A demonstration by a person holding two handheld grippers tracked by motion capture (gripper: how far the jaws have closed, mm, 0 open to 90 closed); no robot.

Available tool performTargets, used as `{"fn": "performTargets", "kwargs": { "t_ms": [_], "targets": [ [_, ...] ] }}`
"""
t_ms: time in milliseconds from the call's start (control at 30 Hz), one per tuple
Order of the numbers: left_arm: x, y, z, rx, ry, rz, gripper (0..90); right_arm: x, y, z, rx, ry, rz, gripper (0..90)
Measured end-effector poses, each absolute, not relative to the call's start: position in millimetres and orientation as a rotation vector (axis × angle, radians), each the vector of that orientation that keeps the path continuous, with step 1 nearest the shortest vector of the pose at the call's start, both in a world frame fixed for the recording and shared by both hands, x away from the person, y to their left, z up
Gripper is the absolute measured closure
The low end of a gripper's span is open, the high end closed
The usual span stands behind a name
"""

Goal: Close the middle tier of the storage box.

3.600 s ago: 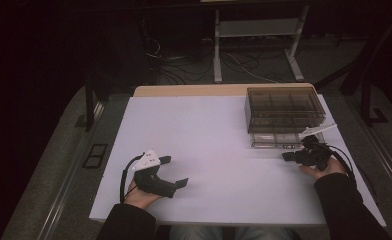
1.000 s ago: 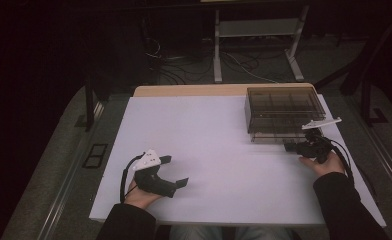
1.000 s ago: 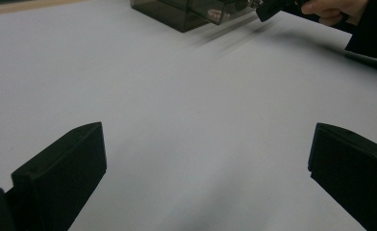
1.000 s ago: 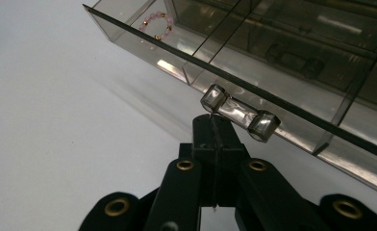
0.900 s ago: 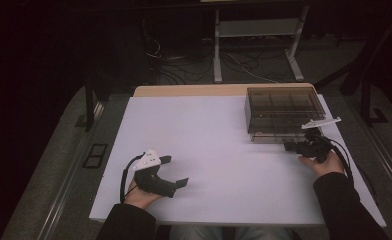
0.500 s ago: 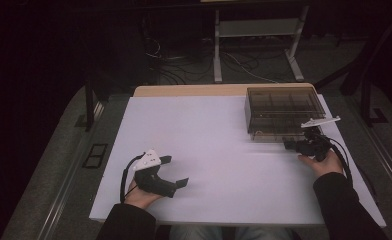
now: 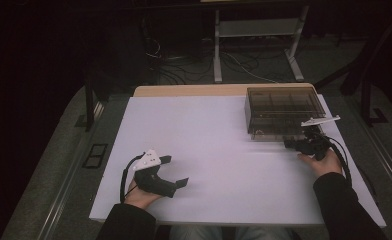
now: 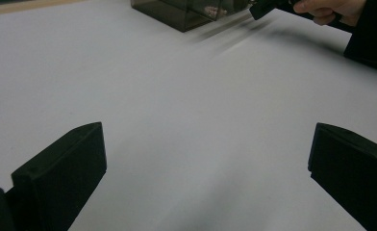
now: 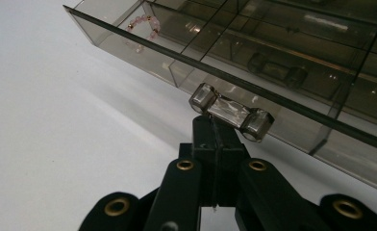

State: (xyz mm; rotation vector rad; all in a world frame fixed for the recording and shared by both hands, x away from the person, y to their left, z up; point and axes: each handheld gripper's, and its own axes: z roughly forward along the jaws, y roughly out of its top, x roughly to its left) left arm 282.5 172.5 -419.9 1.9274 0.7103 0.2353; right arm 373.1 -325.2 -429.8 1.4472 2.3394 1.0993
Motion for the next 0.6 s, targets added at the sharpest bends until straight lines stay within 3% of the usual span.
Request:
{"fn": "performTargets", "kwargs": {
  "t_ms": [600],
  "targets": [
    [282.8,172.5,-420.1,1.933,0.707,0.236,0.0,382.0,-323.4,-431.1,1.468,2.310,1.095,88.6]
  ]
}}
